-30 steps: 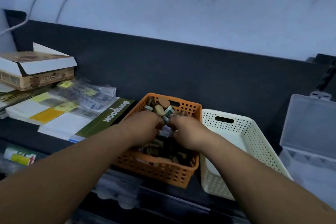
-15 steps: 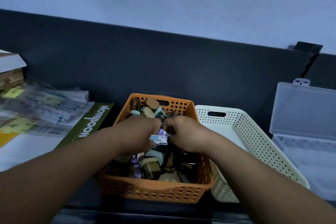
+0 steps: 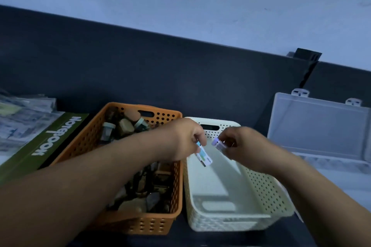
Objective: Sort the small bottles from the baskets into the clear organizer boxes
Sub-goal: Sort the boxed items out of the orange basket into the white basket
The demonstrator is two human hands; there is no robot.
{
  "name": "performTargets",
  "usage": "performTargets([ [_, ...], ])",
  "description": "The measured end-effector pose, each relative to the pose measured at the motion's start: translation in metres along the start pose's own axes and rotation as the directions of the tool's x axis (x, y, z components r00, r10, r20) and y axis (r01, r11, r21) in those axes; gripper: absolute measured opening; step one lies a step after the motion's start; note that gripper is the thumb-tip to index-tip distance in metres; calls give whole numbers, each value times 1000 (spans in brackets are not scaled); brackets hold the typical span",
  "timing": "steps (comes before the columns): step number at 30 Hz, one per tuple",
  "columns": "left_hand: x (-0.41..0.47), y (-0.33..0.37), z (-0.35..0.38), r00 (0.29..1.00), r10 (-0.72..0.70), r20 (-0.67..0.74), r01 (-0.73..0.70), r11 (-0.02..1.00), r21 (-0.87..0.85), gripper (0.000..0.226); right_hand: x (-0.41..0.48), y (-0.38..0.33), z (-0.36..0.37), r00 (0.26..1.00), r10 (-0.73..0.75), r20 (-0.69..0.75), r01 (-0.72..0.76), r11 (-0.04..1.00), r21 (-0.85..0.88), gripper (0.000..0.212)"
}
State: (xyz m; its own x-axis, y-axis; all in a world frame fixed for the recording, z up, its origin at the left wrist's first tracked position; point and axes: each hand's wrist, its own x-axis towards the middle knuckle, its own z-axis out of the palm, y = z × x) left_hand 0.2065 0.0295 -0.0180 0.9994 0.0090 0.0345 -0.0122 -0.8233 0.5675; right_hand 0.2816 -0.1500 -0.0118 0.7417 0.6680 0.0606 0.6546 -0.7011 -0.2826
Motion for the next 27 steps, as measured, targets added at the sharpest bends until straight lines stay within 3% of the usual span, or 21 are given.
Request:
performTargets([
  [4,12,7,14,999,-24,45,22,999,39,20,-8,17,3,998,48,45,-47,999,-18,8],
  [7,10,0,9,998,-63,0,63,998,-8,28,-7,20,7,995,87,45,-86,996,-28,31],
  [12,-19,-23,-28,973,-145,-177,119,982,-150,22,7,-12,15,996,-55,-72,62,993,97,28],
  [16,-57,-53,-60,964,-195,-182,198,980,-3,24,15,-62,20,967,-245,-70,254,940,228,12],
  [20,-94,-79,-70,957,-272,-103,286,945,156,24,22,-107,32,927,-371,55,345,900,265,21],
  [23,-109,-94,-67,947,-321,-5,315,925,214,24,27,-129,43,893,-420,159,394,903,172,13],
  [27,-111,-105,-59,953,-304,9,293,925,241,31,35,-143,51,894,-378,240,381,924,35,22],
])
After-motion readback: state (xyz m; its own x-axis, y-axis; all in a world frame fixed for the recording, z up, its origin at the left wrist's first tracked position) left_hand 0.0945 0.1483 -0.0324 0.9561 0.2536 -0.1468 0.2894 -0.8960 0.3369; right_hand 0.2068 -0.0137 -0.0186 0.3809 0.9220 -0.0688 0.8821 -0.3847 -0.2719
